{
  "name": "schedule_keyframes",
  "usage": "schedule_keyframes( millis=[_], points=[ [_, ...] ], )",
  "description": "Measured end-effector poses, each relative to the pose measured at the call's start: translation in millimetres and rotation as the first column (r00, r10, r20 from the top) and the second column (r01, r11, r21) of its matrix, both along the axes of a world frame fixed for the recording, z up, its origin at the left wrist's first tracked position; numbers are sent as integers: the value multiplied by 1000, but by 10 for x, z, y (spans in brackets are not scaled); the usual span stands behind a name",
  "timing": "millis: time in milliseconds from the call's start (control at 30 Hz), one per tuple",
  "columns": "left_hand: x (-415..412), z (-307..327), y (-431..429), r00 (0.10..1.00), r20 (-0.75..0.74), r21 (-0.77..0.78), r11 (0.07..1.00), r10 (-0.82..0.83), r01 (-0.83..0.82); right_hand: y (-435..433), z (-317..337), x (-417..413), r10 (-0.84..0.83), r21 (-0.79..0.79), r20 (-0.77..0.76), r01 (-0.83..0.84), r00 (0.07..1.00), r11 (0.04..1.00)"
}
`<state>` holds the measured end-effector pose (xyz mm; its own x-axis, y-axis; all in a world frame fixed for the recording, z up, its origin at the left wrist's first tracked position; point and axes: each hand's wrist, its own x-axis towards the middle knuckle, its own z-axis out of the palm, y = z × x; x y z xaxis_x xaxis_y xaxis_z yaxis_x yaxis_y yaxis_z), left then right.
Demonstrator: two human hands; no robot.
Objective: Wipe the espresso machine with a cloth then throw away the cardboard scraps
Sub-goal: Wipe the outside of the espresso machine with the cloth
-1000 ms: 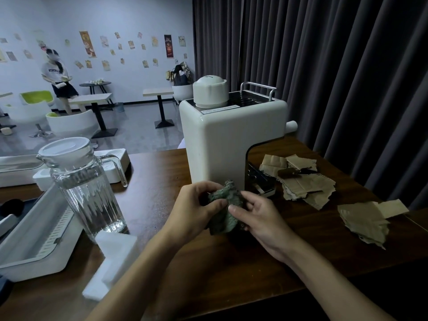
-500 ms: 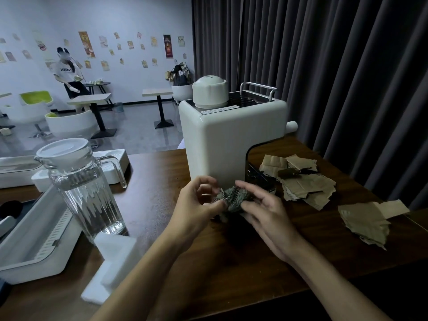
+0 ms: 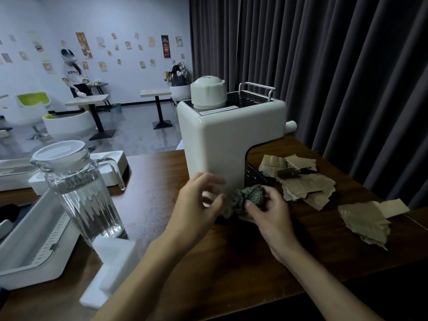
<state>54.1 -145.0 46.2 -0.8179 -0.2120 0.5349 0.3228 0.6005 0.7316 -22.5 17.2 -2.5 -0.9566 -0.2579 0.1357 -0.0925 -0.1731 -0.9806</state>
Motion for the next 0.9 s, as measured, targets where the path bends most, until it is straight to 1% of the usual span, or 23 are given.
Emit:
schedule_keyframes(
  millis=[33, 67, 133, 167, 233, 300, 367, 467, 567, 733, 900],
  points=[
    [9, 54, -20, 995, -84, -96, 993, 56, -64, 15, -33, -44, -93, 45, -17, 93, 996, 995],
    [10, 121, -44, 981, -163, -152, 980, 104, -129, 42, -70, -91, -171, 87, -45, 174, 984, 981],
    [-7, 275, -103, 948, -262, -192, 953, 182, -236, 111, -149, -198, -299, 162, -97, 312, 949, 936],
    [-26, 358, -135, 937, -281, -207, 940, 208, -271, 145, -185, -255, -353, 201, -113, 370, 929, 907],
    [-78, 526, -206, 936, -275, -252, 923, 218, -289, 194, -229, -357, -424, 294, -119, 440, 898, 848],
    [-124, 679, -267, 948, -259, -301, 917, 185, -261, 207, -249, -426, -445, 372, -120, 456, 888, 809],
    [-172, 792, -318, 967, -224, -353, 915, 119, -194, 187, -256, -448, -435, 407, -146, 455, 888, 792],
    [-225, 859, -393, 988, -143, -430, 896, 50, -107, 136, -278, -418, -387, 402, -184, 429, 903, 809],
    [-241, 900, -487, 993, -120, -469, 880, 12, -67, 111, -287, -421, -374, 411, -169, 410, 912, 814],
    [-279, 950, -590, 997, -77, -501, 865, -17, -24, 50, -299, -415, -422, 421, -181, 457, 889, 783],
    [-309, 930, -607, 995, -96, -485, 874, -23, -27, -120, -301, -316, -446, 389, -158, 471, 881, 792]
  ],
)
